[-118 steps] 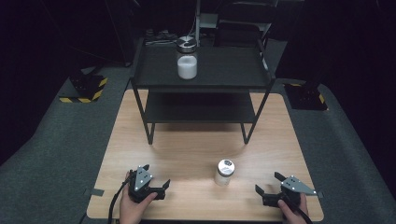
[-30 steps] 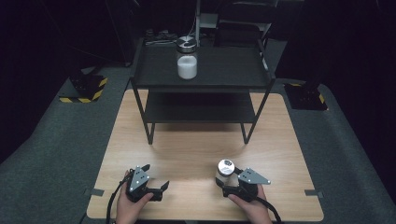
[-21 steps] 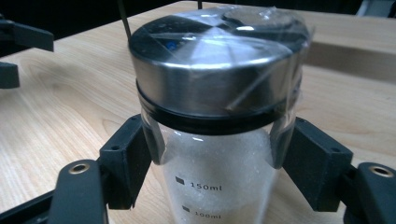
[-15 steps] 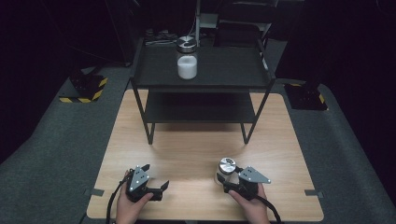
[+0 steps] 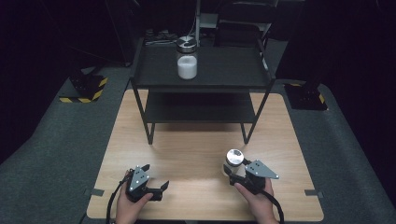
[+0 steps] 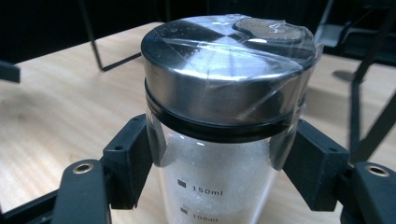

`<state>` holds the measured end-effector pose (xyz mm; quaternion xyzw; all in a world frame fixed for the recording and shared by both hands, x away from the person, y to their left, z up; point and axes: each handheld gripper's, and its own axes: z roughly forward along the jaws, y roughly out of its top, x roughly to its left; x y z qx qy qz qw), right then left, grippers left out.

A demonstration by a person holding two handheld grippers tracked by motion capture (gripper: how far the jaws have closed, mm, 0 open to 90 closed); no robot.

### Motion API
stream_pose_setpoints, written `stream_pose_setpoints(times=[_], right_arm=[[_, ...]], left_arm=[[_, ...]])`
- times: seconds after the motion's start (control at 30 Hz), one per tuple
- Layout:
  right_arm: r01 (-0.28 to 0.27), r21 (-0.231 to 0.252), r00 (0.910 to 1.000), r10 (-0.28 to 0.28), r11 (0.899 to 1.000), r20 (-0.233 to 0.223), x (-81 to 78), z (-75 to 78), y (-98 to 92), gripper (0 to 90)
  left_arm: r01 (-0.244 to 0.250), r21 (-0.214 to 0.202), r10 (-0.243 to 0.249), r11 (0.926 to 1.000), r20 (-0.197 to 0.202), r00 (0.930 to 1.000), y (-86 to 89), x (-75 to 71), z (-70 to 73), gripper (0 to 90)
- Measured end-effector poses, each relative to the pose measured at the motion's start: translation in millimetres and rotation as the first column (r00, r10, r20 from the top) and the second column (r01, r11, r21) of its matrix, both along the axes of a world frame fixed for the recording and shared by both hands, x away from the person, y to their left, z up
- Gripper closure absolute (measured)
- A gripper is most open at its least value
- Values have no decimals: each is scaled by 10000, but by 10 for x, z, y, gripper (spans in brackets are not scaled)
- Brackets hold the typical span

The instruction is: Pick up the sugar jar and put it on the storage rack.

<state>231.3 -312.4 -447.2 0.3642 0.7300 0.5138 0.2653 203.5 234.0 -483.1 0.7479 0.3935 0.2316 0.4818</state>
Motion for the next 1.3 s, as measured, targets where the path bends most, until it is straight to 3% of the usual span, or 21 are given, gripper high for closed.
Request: stream_pose_setpoints(times=[0.4, 0.73, 1.3], right_arm=[[325, 131, 9971, -334, 9994, 684, 5, 375, -69, 305], [505, 522, 9916, -563, 9974, 1166, 26, 715, -96, 305], [560, 1212, 9658, -846, 9910, 2450, 91, 1322, -39, 305]], left_arm=[[-43, 22, 43, 10000, -35, 10000, -6, 1, 6, 6], [-16, 41, 16, 10000, -8, 10000, -7, -2, 5, 6], [-42, 85, 42, 10000, -23, 10000, -18, 0, 9, 6]])
